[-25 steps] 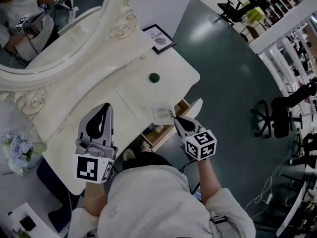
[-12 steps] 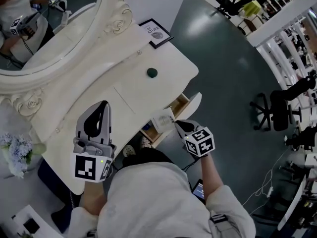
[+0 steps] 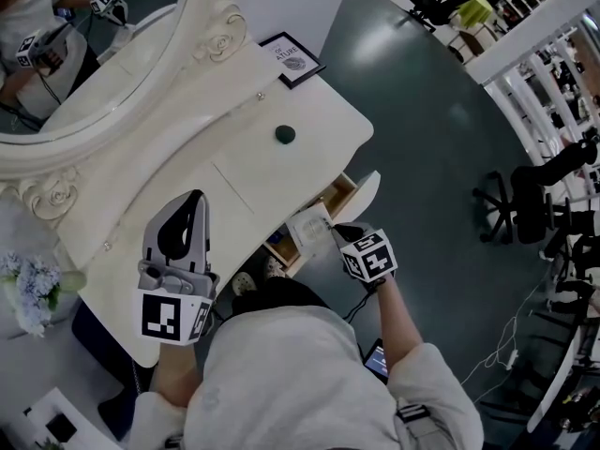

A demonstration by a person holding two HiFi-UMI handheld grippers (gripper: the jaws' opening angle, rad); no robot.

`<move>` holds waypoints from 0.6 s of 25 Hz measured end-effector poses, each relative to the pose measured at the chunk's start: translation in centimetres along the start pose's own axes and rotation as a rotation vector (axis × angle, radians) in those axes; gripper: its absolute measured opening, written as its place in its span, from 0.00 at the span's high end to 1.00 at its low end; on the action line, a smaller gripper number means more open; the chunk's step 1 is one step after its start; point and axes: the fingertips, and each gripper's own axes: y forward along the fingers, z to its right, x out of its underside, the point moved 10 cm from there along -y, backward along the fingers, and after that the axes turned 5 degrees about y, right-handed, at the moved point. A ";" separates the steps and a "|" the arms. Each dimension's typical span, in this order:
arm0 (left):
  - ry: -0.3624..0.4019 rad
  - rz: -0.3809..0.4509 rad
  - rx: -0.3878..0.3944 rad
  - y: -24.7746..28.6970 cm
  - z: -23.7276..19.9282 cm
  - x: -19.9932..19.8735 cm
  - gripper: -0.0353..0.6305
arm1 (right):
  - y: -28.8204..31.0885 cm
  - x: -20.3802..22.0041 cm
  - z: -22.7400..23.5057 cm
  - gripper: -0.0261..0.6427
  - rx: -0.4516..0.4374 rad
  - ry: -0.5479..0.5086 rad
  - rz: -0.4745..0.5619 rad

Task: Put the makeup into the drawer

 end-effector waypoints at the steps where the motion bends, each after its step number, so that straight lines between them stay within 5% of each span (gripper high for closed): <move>1: 0.001 0.000 0.001 0.0 0.1 0.0 0.93 | 0.3 -0.1 0.1 0.92 0.010 -0.008 -0.016; 15: 0.017 -0.018 -0.018 -0.2 0.4 -0.2 0.93 | 6.3 -2.1 1.4 0.92 0.052 0.096 -0.148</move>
